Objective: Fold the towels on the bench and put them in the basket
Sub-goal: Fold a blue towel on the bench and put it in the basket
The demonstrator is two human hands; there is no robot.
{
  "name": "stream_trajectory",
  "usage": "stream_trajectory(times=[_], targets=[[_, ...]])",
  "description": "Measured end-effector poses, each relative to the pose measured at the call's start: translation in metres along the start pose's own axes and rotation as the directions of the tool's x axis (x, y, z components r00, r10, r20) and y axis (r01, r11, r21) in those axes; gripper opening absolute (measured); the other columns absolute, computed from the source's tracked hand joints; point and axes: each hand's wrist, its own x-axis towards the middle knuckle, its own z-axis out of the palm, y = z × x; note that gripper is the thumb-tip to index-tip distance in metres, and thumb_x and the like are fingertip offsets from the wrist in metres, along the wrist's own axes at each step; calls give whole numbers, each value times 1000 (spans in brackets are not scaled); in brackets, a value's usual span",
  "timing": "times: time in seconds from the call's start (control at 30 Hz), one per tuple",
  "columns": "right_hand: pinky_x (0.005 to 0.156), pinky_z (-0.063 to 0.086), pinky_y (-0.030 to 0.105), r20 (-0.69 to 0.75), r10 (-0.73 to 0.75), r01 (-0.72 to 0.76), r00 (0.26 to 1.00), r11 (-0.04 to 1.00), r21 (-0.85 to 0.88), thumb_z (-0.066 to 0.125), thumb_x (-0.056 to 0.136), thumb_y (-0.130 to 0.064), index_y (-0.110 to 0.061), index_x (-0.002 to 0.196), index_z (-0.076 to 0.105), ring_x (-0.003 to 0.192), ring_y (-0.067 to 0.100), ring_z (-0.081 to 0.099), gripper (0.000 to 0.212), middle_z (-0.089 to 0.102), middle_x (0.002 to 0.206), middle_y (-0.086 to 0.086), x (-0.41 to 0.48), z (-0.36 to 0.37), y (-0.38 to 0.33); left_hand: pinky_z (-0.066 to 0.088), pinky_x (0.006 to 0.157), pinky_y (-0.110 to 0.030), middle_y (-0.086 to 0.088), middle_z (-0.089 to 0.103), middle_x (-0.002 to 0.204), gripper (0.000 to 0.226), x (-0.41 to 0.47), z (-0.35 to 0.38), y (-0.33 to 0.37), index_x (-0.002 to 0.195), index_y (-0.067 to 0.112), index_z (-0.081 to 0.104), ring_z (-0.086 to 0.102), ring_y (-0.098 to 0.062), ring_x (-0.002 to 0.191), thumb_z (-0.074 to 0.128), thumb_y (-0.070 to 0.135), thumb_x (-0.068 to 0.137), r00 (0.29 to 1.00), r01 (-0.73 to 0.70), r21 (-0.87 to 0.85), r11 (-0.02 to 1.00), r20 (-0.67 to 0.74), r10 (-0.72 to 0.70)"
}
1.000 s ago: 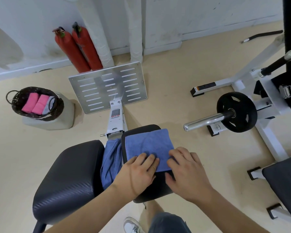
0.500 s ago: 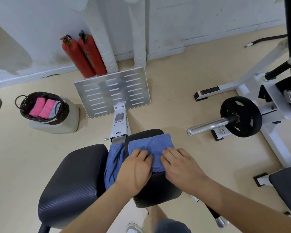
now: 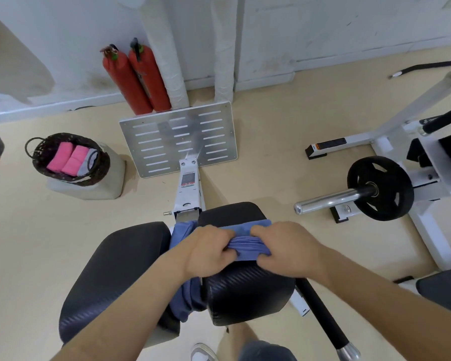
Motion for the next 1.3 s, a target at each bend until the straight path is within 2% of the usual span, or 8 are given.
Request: stream_trajectory(times=[0.17, 0.33, 0.43, 0.6, 0.9, 1.07, 1.2, 1.3], targets=[[62, 38, 26, 175, 144, -211, 974, 859, 466, 52, 83, -17, -19, 90, 60, 69, 13, 52, 10, 58, 76, -3, 24, -9, 30, 41, 64, -31, 3, 54, 67, 25, 16, -9, -30, 80, 10, 58, 49, -14, 64, 48, 33, 79, 963, 270, -398, 877, 134, -235], [66, 38, 26, 209, 240, -318, 948, 730, 605, 57, 85, -18, -18, 89, 62, 68, 10, 49, 7, 56, 74, -7, 38, 3, 44, 52, 75, -22, -6, 71, 94, 18, 10, 13, -46, 100, 21, 69, 65, -18, 84, 53, 23, 93, 890, 354, -721, 596, 63, -452], [63, 38, 26, 192, 320, -370, 928, 717, 591, 55, 83, -21, -23, 81, 61, 65, 10, 49, 7, 57, 72, -7, 43, 11, 43, 41, 68, -6, -6, 70, 97, 21, 16, 26, -38, 108, 15, 66, 61, -14, 87, 49, 19, 95, 858, 353, -555, 753, -129, -498], [61, 40, 20, 153, 391, -405, 908, 718, 566, 50, 78, -16, -33, 88, 62, 71, 9, 56, 23, 62, 77, -11, 43, 11, 35, 42, 81, -22, -7, 68, 103, 27, 25, 28, -33, 113, 12, 64, 61, -18, 93, 41, 17, 99, 871, 353, -278, 893, -251, -423], [58, 28, 30, 225, 401, -460, 888, 776, 431, 44, 71, -16, -2, 83, 61, 62, 16, 32, 25, 39, 68, 4, 54, 16, 44, 45, 77, -30, -9, 69, 89, 44, 43, 23, -41, 92, 7, 68, 61, -21, 84, 35, 34, 101, 898, 423, -75, 903, -96, -429], [62, 32, 30, 384, 331, -496, 862, 703, 509, 53, 75, -17, -7, 75, 63, 64, 16, 39, 14, 44, 68, 2, 61, 10, 55, 46, 71, -30, -2, 64, 91, 43, 41, 20, -37, 91, 14, 66, 58, -18, 88, 36, 44, 98, 880, 461, 83, 883, -172, -443], [59, 29, 29, 520, 287, -545, 805, 703, 456, 59, 63, -26, 0, 77, 61, 67, 21, 37, 30, 43, 69, 4, 69, -2, 57, 48, 69, -35, 0, 55, 89, 11, 40, 19, -36, 88, 17, 61, 54, -22, 87, 60, 29, 86, 905, 300, 121, 946, -349, -243], [55, 21, 29, 538, 286, -548, 793, 721, 425, 57, 53, -28, -13, 63, 48, 65, 20, 29, 20, 33, 64, 1, 73, -6, 50, 47, 50, -31, -3, 54, 76, 28, 37, 27, -34, 77, 16, 62, 56, -22, 67, 79, 14, 56, 959, 52, 247, 968, -283, 20]])
